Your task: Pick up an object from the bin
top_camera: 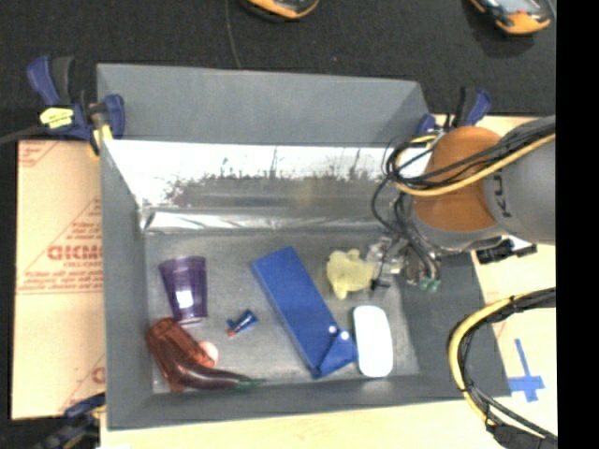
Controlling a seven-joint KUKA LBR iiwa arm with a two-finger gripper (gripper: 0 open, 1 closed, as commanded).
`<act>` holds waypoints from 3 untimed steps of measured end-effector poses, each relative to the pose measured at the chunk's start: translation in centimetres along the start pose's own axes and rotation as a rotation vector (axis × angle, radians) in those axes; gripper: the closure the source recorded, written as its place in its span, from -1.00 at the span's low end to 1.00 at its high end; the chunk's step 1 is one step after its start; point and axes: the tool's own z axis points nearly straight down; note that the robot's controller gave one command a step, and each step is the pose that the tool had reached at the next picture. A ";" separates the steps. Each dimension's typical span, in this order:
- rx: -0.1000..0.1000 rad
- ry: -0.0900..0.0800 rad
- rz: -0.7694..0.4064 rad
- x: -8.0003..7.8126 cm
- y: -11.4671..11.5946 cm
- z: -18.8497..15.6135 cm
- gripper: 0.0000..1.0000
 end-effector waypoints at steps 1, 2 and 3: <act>0.000 0.001 -0.001 0.0 0.0 -1.7 1.00; 0.000 0.000 -0.002 -0.1 0.0 -3.8 1.00; 0.000 0.002 -0.004 -0.1 -0.1 -6.6 1.00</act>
Offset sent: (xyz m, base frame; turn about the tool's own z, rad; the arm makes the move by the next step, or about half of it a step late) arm -0.0004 0.0000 0.0588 -0.0009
